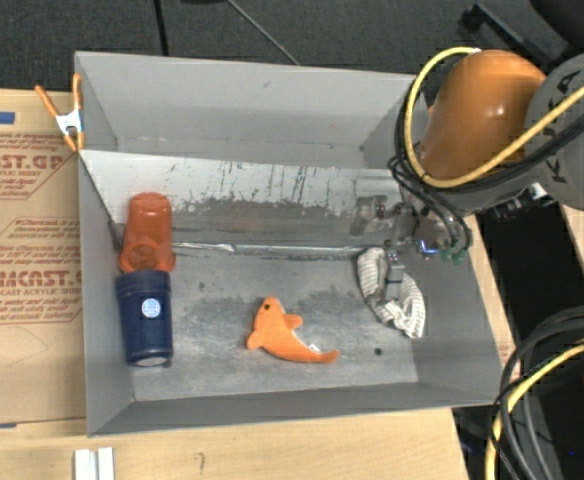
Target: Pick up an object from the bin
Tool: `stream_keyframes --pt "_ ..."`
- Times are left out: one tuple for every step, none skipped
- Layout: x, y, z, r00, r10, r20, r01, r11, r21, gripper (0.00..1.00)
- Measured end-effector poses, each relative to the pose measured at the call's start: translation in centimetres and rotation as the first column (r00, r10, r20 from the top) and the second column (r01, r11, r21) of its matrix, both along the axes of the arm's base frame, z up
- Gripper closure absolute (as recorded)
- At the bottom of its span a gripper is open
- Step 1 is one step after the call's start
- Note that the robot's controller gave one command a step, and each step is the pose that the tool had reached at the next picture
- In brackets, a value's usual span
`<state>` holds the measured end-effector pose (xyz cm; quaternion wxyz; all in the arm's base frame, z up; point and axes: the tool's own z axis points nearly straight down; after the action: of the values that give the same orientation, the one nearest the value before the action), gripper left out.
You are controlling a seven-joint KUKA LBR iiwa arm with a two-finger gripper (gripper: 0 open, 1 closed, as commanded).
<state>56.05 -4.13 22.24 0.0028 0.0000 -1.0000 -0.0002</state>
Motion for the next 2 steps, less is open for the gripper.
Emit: stream_keyframes --pt "0.1 0.0 0.5 1.000 0.000 0.008 0.000 1.000 -0.001 0.00" --pt "-1.0 3.4 -2.9 0.998 0.054 0.012 -0.054 0.999 -0.002 0.00"
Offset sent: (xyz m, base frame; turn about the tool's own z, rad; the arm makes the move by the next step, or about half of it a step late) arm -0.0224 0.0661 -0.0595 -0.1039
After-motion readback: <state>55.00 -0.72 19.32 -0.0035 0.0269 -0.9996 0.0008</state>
